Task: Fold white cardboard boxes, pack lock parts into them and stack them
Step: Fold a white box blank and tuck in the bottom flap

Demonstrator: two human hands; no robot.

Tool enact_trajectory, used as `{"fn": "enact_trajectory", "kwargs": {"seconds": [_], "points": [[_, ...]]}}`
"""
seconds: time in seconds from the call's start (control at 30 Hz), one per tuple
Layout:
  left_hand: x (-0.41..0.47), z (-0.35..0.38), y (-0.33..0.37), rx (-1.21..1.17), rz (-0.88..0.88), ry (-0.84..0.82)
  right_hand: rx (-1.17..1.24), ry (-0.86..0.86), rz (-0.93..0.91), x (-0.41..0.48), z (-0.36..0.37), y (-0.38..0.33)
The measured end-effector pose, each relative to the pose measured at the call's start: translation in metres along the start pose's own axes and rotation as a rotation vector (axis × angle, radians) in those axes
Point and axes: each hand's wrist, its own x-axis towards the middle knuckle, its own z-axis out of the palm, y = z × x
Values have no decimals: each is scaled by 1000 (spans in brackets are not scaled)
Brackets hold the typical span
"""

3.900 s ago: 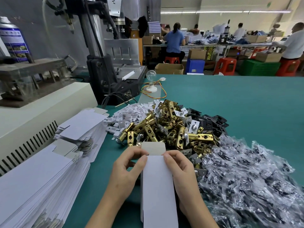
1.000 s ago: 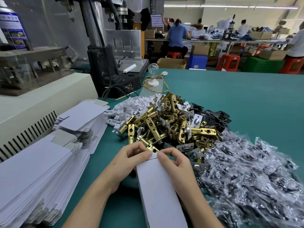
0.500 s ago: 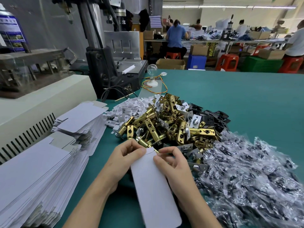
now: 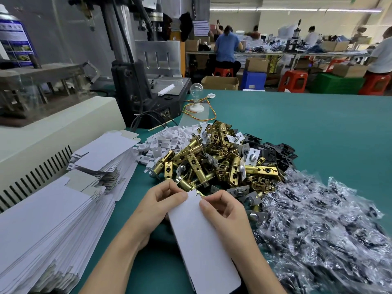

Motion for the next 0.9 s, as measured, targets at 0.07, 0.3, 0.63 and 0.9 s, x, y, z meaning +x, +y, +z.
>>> {"fn": "enact_trajectory", "kwargs": {"seconds": [0.07,0.3,0.63,0.9], "points": [[1,0,-1,-1,-3,-4,-12,-3,-13,0,0,0],[2,-1,-3,56,22,-9,-42,3,14,-1,3,0],[-1,4,-3,183,155,-78,98,125,91,-2,-2,-5],[-4,1,0,167,108,-102,99,76,122,-4,-2,-6]]}}
